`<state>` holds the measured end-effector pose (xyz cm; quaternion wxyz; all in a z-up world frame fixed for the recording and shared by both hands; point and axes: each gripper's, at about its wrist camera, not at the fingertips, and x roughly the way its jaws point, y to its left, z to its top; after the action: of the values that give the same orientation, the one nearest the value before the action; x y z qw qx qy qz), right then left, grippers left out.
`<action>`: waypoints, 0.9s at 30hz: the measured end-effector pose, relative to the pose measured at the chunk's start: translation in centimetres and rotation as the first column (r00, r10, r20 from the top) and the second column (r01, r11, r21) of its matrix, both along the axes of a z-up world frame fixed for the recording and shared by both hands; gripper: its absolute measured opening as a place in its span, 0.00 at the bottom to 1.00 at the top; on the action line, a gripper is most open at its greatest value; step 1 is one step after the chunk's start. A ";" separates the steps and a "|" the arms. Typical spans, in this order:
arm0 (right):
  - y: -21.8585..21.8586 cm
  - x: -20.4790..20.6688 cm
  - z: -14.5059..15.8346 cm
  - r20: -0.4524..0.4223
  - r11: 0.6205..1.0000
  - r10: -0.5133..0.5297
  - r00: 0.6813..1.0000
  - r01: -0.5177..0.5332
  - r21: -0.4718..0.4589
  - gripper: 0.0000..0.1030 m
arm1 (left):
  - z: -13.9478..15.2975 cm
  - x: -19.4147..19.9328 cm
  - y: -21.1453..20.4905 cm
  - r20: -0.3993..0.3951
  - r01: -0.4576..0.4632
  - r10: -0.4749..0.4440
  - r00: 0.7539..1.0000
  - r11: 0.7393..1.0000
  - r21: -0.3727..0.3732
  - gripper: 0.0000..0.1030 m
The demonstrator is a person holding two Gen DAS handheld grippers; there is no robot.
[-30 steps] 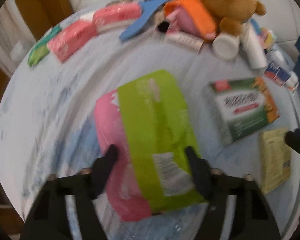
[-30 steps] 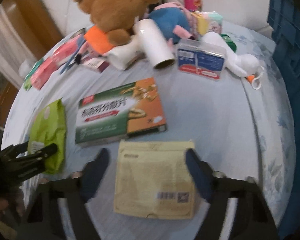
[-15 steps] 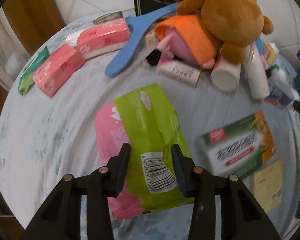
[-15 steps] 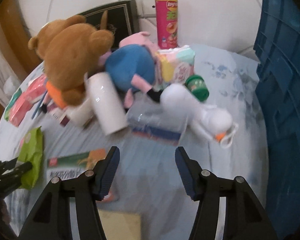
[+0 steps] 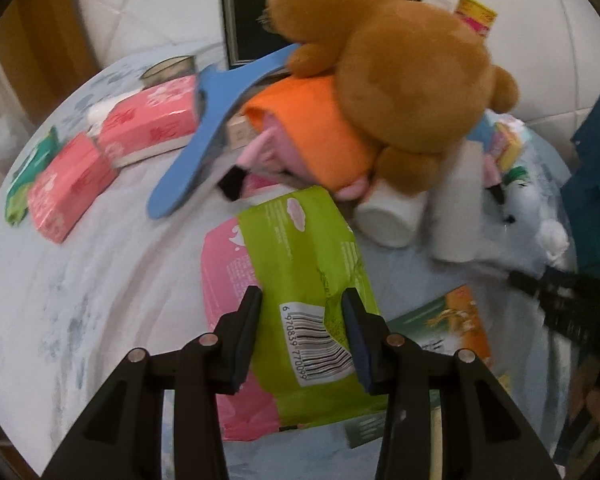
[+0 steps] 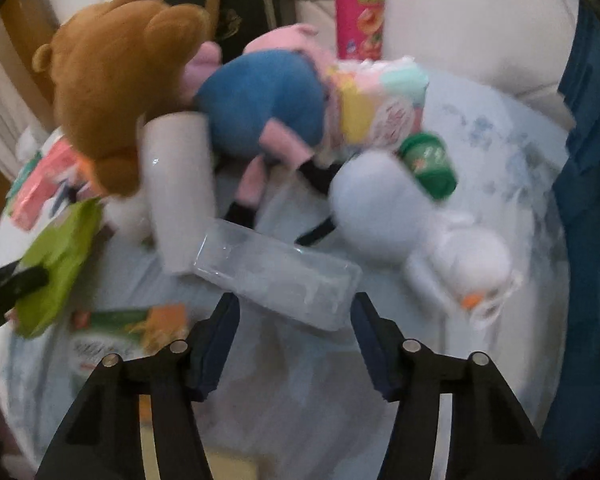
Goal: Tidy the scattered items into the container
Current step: 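Grasp the clear plastic case with the right tool while the left holds the wipes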
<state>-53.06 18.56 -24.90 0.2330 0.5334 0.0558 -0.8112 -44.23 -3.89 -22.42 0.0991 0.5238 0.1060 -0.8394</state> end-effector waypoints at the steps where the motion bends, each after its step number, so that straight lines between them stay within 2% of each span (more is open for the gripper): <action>1: 0.1 0.4 0.1 0.017 1.000 0.011 1.000 -0.010 -0.025 0.50 | 0.0 -0.1 0.3 -0.003 0.009 -0.009 1.000 1.000 0.001 0.39; 4: -0.3 1.0 0.1 0.002 0.999 0.039 0.999 -0.039 -0.031 0.50 | -0.1 -0.3 1.5 0.003 0.036 -0.036 0.999 0.999 0.002 0.39; 6: -0.7 0.8 -0.3 -0.043 0.999 0.033 0.999 -0.032 0.024 0.66 | -0.4 -0.1 1.9 0.013 0.049 -0.049 0.999 0.999 0.002 0.39; 7: -0.8 0.4 -0.5 -0.050 0.999 0.032 0.998 -0.031 0.030 0.67 | -0.5 0.0 2.1 0.016 0.054 -0.054 0.998 0.999 0.002 0.39; 10: -1.1 -0.1 -0.9 -0.056 0.998 0.051 0.997 -0.049 0.044 0.68 | -0.4 0.5 2.5 0.014 0.063 -0.063 0.998 0.998 -0.003 0.39; 11: -1.3 -0.1 -1.0 -0.037 0.998 0.060 0.998 -0.059 0.035 0.67 | -0.3 0.6 2.6 0.013 0.063 -0.063 0.998 0.998 -0.001 0.39; 12: -1.5 0.0 -1.1 -0.016 0.997 0.070 0.997 -0.069 0.026 0.61 | -0.2 0.7 2.6 0.012 0.062 -0.062 0.998 0.998 0.001 0.39; 14: -1.9 0.7 -1.1 0.024 0.996 0.083 0.996 -0.084 0.009 0.59 | -0.1 0.9 2.6 0.010 0.060 -0.060 0.998 0.998 0.003 0.39; 20: -1.8 1.1 -1.4 -0.001 0.998 0.054 0.999 -0.054 -0.011 0.56 | 0.0 1.7 2.9 0.008 0.064 -0.063 0.998 0.998 -0.009 0.39; 23: -1.8 1.2 -1.5 -0.013 0.999 0.040 0.999 -0.040 -0.021 0.56 | 0.0 2.0 3.4 0.004 0.072 -0.072 0.997 0.997 -0.027 0.39; 27: -1.7 0.9 -2.0 -0.009 0.999 0.024 1.000 -0.025 -0.043 0.63 | -0.4 1.7 3.6 0.005 0.065 -0.065 0.998 0.996 -0.059 0.39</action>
<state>-52.12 16.86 -26.92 0.2541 0.5240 0.0457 -0.8117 -42.52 -0.24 -22.81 0.0876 0.5252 0.0638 -0.8441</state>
